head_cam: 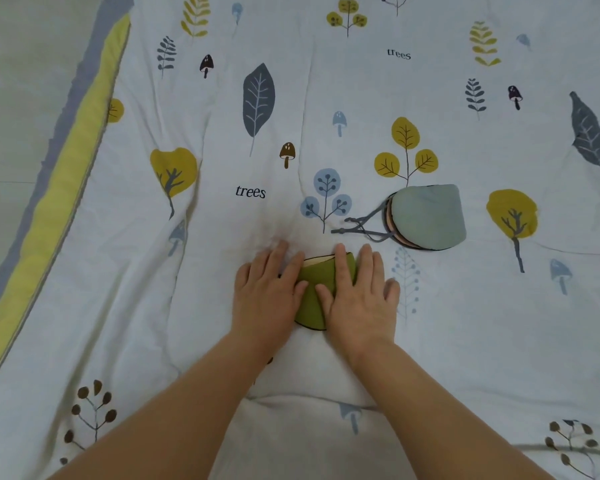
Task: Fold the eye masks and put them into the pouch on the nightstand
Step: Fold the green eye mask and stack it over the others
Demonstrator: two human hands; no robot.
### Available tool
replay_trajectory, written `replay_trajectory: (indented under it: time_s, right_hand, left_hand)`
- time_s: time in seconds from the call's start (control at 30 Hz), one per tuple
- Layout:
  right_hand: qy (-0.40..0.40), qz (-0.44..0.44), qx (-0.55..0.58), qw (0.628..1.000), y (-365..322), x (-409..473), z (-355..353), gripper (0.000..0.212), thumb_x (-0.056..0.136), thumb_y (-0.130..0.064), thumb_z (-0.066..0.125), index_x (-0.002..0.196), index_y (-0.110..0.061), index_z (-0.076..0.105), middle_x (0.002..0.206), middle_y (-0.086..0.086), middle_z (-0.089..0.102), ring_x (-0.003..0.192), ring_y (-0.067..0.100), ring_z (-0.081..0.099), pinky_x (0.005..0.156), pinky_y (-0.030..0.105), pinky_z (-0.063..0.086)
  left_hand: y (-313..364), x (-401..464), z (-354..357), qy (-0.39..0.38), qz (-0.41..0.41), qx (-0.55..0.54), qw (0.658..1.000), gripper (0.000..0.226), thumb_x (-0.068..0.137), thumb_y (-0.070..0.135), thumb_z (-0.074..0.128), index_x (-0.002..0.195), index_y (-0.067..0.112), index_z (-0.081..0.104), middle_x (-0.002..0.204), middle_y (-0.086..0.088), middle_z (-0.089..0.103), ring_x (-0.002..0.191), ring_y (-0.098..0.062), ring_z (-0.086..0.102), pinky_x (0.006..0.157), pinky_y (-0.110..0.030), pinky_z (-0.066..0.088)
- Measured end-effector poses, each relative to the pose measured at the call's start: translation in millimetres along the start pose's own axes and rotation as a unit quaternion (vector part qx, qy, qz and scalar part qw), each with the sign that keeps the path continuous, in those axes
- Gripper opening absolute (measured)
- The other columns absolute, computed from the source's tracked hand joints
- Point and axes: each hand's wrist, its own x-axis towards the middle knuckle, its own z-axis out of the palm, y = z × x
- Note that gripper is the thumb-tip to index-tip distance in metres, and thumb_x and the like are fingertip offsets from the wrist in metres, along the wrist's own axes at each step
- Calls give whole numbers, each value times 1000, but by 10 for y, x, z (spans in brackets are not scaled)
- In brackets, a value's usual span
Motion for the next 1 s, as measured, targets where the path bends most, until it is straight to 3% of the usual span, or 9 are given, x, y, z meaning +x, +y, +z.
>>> replay_trajectory:
  time_s: [0.07,0.17,0.23,0.33,0.4,0.57,0.7,0.87,1.0]
  right_hand:
    - [9,0,1,1000,-24,26,-62,61,93,-51,23,147,-27,7,156,12,10,142,27,8,107,45,19]
    - [72,-4,43,996,-5,78,-217,47,94,-43,35,134,-19,37,133,13,41,120,29,36,94,39,31]
    - [70,5,134,988,28,111,-318,42,94,-35,41,131,-16,41,125,13,49,113,28,43,92,37,36]
    - [9,51,288,956,90,135,-431,49,92,-33,48,136,-14,36,129,11,53,118,27,48,97,37,38]
    - [-14,77,341,937,143,153,-494,42,90,-34,52,126,-14,47,118,9,59,105,23,53,90,36,43]
    - [53,88,420,902,364,208,-712,19,84,-31,61,98,-19,53,76,-10,53,79,16,53,72,32,45]
    - [108,96,425,894,598,336,-927,19,84,-31,61,98,-22,54,75,-15,52,77,12,53,70,28,42]
    - [155,105,410,893,923,605,-1100,28,84,-30,61,108,-16,54,73,-13,49,81,17,53,72,31,41]
    - [164,107,389,900,1094,825,-1140,35,85,-31,60,114,-13,54,80,-3,52,83,20,53,71,31,40]
  left_hand:
    - [50,57,-26,6,-26,-12,1000,41,90,39,40,126,22,48,147,-4,37,131,-25,33,101,-40,27]
    - [123,155,-106,4,-70,-22,997,33,89,38,41,108,14,53,131,-7,44,118,-27,36,92,-37,29]
    - [176,202,-174,-2,-82,-49,995,30,90,37,42,102,12,52,117,-10,48,109,-28,40,87,-37,32]
    - [264,207,-283,-28,-94,-213,972,16,91,32,44,91,16,44,82,-2,54,85,-27,53,66,-32,39]
    - [309,210,-331,-31,-96,-281,954,12,91,29,45,88,19,41,71,3,50,74,-24,52,57,-30,36]
    - [519,364,-466,-11,-72,-336,939,8,89,27,49,90,19,47,72,8,51,74,-17,49,56,-20,35]
    - [842,593,-531,-5,-48,-350,936,21,91,28,45,101,12,53,85,0,55,79,-17,50,68,-27,36]
    - [1219,931,-496,-3,-43,-344,938,24,91,27,44,103,10,55,90,-4,56,85,-20,51,72,-29,37]
    - [1395,1156,-416,7,-44,-316,948,28,91,26,43,108,6,54,103,-14,62,92,-25,53,77,-32,39]
